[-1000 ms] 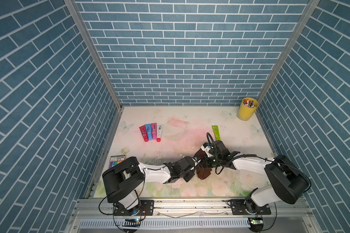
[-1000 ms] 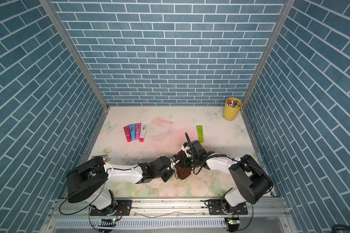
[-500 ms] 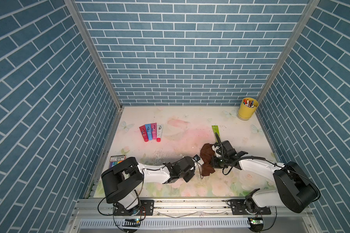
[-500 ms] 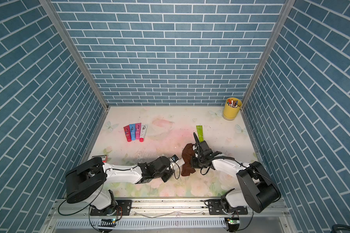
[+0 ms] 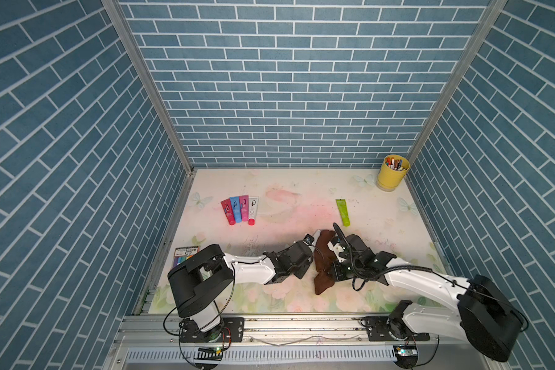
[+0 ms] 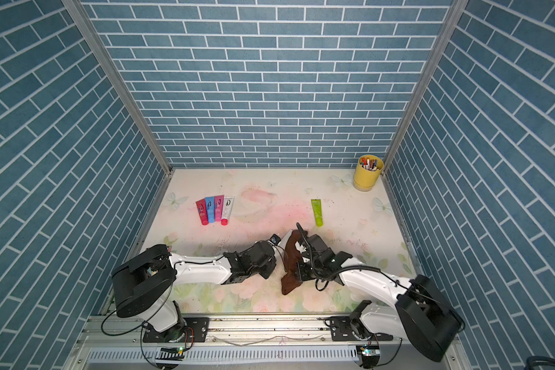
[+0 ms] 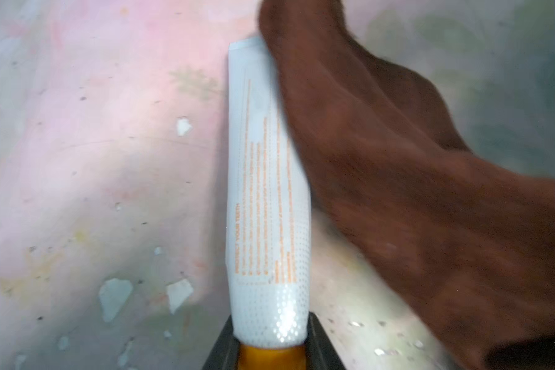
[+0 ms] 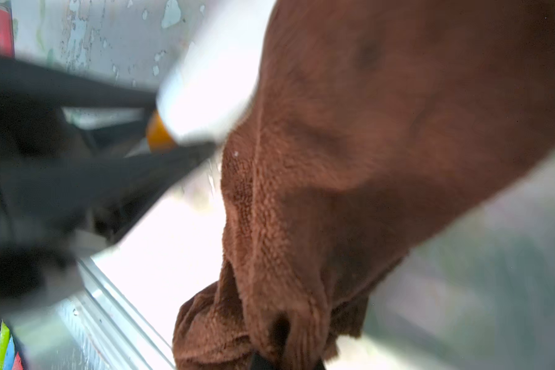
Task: Wipe the surface of the toothpaste tube
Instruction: Move the toothpaste to the center of the board.
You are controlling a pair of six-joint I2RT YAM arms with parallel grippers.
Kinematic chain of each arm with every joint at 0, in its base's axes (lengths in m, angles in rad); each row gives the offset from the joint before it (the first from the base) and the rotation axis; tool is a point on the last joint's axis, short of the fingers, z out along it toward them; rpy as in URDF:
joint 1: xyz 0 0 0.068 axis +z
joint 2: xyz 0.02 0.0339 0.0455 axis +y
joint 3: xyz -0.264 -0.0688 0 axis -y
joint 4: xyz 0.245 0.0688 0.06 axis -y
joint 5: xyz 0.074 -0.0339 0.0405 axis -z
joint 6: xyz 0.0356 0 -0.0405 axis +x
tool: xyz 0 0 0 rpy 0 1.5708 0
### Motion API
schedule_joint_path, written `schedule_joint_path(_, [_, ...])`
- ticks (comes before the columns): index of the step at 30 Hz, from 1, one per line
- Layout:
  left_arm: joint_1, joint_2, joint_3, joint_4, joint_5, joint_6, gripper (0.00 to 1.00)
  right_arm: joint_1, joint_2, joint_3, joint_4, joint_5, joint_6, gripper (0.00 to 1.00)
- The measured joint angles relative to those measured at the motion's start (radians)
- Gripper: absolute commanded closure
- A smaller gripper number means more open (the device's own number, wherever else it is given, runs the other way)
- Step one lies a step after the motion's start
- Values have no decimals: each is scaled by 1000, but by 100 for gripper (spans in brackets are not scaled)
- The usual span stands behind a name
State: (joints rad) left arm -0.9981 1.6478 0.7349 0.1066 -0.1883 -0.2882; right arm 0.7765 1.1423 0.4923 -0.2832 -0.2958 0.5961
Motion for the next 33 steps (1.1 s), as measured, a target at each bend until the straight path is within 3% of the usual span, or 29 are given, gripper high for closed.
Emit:
schedule_joint_path(7, [67, 56, 126, -10, -24, -77, 100, 0, -181, -61, -107, 74, 10, 100])
schedule_joint_path(15, [103, 295, 404, 0, 0, -125, 97, 0, -331, -122, -166, 94, 25, 100])
schedule_joint_path(24, [151, 492, 631, -65, 85, -169, 89, 0, -359, -124, -166, 93, 26, 100])
schedule_joint_path(27, [158, 525, 696, -87, 116, -181, 81, 0, -356, -124, -166, 93, 26, 100])
schedule_joint_path(33, [161, 591, 803, -117, 192, -204, 45, 0, -378, -130, -166, 93, 26, 100])
